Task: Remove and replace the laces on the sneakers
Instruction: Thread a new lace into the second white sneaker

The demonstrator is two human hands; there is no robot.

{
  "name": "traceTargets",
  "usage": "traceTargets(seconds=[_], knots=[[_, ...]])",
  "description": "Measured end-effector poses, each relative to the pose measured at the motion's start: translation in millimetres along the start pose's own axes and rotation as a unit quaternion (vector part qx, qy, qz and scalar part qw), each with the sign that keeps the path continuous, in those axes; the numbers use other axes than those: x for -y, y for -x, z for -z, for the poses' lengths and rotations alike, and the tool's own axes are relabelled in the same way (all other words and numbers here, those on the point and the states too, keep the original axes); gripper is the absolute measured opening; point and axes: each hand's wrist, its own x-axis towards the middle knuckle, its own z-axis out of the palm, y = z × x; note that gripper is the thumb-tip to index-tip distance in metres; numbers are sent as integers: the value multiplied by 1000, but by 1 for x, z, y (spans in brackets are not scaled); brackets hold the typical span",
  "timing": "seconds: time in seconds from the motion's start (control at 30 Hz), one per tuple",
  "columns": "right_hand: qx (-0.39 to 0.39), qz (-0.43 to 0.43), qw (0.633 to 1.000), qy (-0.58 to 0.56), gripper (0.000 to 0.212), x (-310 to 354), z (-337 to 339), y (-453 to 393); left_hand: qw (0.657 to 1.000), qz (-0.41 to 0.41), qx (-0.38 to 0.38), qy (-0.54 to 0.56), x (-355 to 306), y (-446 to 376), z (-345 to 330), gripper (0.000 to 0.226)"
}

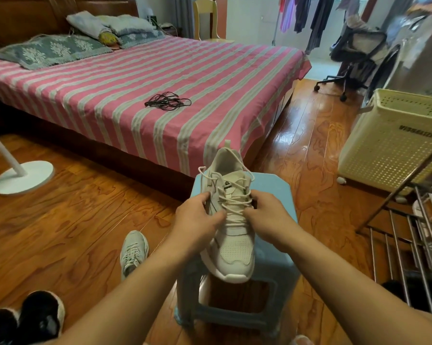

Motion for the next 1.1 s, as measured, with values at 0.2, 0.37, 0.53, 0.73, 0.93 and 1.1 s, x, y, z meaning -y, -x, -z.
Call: traceTargets(seconds=[0.2,0.37,0.53,0.73,0.93,1.1], knots=[[-16,7,999,32,19,4,-11,2,995,6,-71,-66,-2,-4,-4,23],[-46,-23,997,59,20,3,-8,-7,996,-27,-61,-52,4,-3,2,20],[-29,-35,993,107,20,-3,-8,-9,995,-37,-73,-52,5,-4,7,19],[-62,-28,992,106,25,4,-5,-10,989,-39,-75,-118,-4,-4,-15,35],[-74,16,997,8,31,-1,24,-24,990,-43,-56,-124,-6,-5,-15,38],[75,210,891,395,26,51,38,-68,992,-30,-51,-112,-11,-5,-16,35]])
